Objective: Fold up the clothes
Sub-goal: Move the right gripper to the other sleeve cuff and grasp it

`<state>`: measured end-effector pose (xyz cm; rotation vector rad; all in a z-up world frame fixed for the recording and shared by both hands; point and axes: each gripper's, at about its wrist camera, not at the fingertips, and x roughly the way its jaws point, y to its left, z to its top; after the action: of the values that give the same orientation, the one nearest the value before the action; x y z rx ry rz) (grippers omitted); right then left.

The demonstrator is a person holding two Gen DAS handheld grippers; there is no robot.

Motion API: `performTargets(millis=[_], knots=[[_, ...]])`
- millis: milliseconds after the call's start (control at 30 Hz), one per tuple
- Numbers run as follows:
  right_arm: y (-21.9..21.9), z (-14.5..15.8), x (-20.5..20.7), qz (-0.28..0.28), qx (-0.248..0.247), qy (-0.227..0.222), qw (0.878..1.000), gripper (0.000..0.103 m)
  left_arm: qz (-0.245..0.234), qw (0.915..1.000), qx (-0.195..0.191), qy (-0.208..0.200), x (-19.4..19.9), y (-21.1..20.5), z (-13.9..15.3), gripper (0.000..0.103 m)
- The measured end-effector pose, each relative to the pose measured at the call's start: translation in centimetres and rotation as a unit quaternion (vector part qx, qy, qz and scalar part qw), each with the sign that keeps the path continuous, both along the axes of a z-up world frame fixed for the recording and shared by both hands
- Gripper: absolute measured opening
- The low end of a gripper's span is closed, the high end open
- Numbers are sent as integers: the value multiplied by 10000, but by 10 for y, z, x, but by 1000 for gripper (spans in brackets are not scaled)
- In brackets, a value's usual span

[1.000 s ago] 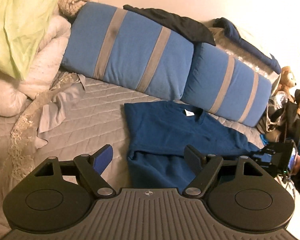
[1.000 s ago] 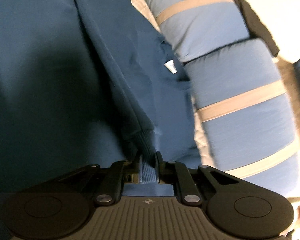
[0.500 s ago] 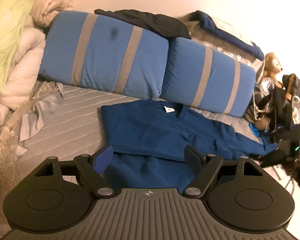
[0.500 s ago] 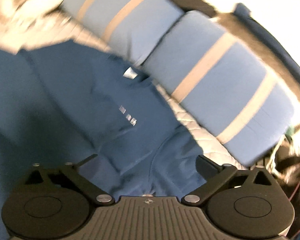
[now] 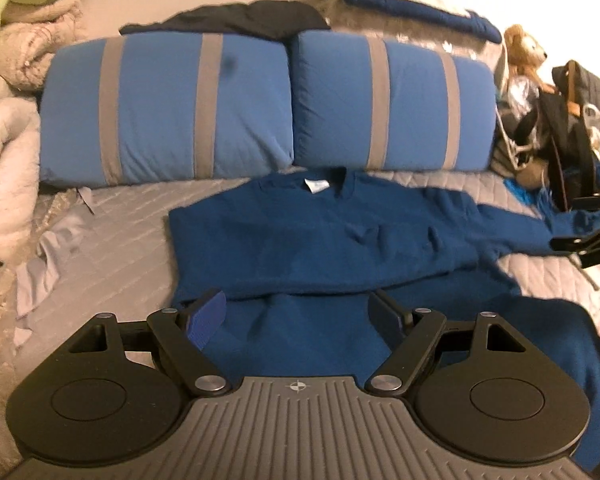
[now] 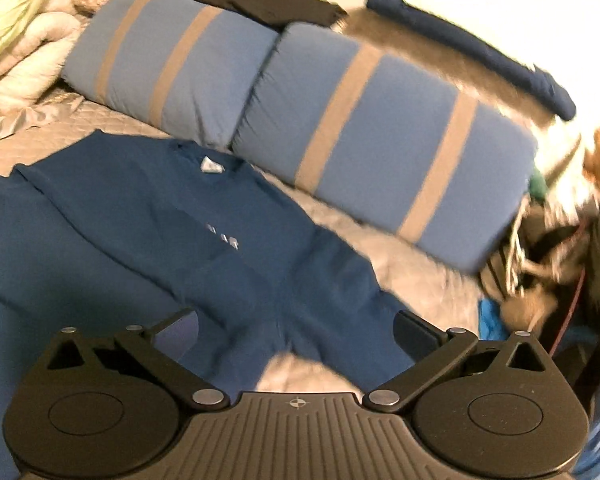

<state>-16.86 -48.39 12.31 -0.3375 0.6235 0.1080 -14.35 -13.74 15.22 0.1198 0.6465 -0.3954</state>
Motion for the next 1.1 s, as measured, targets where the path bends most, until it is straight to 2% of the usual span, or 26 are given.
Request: performTargets(millis=[200, 300, 433, 533, 733, 867, 967, 1100], knots=[[-38, -12, -18, -511, 366, 229, 9978, 103, -74, 9994, 330, -76, 1, -13, -19, 78], [-61, -17, -25, -855, 582, 269, 9943, 103, -148, 9991, 397, 72, 6, -16, -21, 78], [-98, -25, -34, -1454, 1010, 253, 9839, 103, -89, 9993, 246, 272, 12, -12, -24, 78], [-127, -32, -39, -1911, 1360, 254, 9718, 95, -57, 9993, 101, 342, 14, -9, -25, 78], [-191, -48, -45, -2950, 1888, 137, 9365, 80, -87, 9992, 12, 391, 16, -8, -25, 78], [-236, -53, -50, -3565, 2467, -98, 9011, 69, -120, 9989, -52, 460, 19, -8, -26, 78], [-262, -58, -49, -3848, 2898, -212, 8761, 59, -134, 9986, -103, 497, 21, -8, -27, 78], [-294, -67, -39, -4103, 3310, -222, 8495, 47, -135, 9984, -132, 525, 22, -8, -27, 78]])
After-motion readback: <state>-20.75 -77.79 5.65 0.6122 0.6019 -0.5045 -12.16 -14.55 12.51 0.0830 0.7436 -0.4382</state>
